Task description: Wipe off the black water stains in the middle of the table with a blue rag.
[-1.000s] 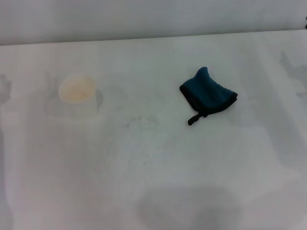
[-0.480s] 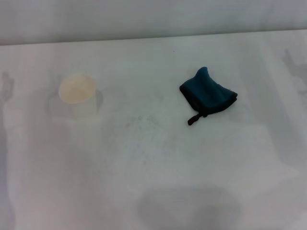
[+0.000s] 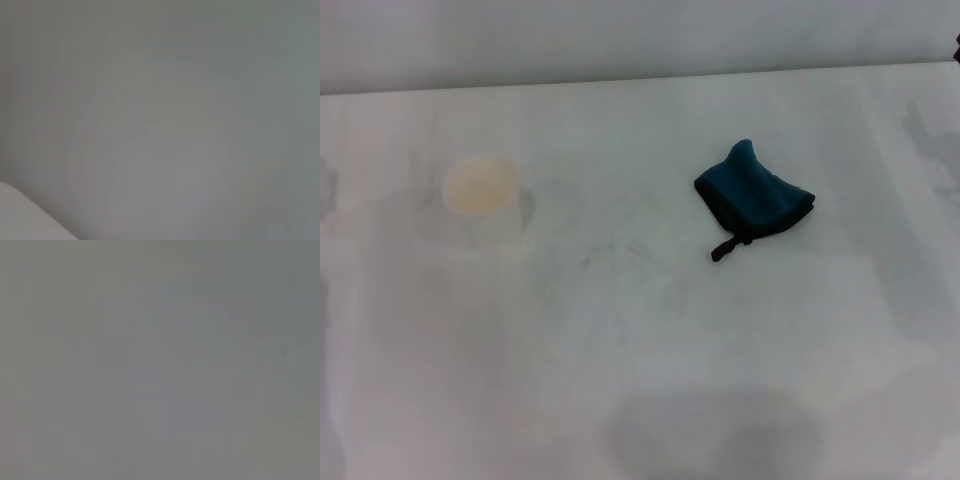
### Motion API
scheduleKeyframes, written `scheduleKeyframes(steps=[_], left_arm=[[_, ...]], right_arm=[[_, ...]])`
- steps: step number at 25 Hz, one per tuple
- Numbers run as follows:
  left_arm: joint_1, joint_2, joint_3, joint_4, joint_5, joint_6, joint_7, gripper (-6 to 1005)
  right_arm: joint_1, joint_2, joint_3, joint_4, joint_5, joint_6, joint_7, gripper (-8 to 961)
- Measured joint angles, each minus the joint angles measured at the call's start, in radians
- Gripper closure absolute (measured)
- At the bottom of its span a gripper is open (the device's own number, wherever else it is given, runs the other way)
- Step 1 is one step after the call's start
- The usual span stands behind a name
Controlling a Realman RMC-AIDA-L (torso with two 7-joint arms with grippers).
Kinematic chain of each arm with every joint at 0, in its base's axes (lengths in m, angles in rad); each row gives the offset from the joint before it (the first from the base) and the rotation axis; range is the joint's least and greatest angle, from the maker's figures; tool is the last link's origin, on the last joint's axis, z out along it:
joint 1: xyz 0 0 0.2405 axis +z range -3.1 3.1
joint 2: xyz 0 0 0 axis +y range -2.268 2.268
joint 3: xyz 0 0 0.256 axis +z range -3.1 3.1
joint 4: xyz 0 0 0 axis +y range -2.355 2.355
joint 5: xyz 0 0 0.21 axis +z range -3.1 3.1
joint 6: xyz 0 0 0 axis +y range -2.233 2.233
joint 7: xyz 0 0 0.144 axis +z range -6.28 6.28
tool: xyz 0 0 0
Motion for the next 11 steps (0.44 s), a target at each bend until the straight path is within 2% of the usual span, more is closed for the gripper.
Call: scheduleKeyframes(steps=[11], left_arm=[[-0.002,0.001,0.008,-0.033,0.026,0.006,-0.020,108]], right_arm=[[0.051,-0.003,0.008,-0.016,-0.001,-0.077,0.000,82]])
